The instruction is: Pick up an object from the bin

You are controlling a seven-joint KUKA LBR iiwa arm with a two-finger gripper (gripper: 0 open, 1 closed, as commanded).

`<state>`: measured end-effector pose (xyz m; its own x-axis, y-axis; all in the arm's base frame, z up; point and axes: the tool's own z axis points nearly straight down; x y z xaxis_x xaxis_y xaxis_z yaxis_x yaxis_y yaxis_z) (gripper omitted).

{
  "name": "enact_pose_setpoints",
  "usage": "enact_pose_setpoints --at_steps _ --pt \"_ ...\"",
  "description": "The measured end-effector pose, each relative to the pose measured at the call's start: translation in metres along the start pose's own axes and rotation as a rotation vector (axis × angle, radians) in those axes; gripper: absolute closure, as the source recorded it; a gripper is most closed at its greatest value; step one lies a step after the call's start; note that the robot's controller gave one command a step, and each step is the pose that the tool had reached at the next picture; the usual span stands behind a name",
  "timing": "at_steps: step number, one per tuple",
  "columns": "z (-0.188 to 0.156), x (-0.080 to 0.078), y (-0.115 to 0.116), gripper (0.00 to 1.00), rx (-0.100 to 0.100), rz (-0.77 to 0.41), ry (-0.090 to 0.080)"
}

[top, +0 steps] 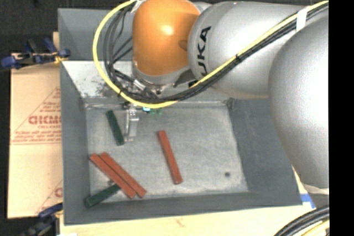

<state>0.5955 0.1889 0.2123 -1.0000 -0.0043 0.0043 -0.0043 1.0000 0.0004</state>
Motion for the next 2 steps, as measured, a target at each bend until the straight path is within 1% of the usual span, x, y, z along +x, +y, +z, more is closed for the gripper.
enact_pose_setpoints --at_steps 1,2 --pt "-0.005 -0.002 -0.001 0.00 -0.002 0.004 -0.008" --pt "0.046 -0.008 -0.002 0.00 -0.003 0.101 -0.011"
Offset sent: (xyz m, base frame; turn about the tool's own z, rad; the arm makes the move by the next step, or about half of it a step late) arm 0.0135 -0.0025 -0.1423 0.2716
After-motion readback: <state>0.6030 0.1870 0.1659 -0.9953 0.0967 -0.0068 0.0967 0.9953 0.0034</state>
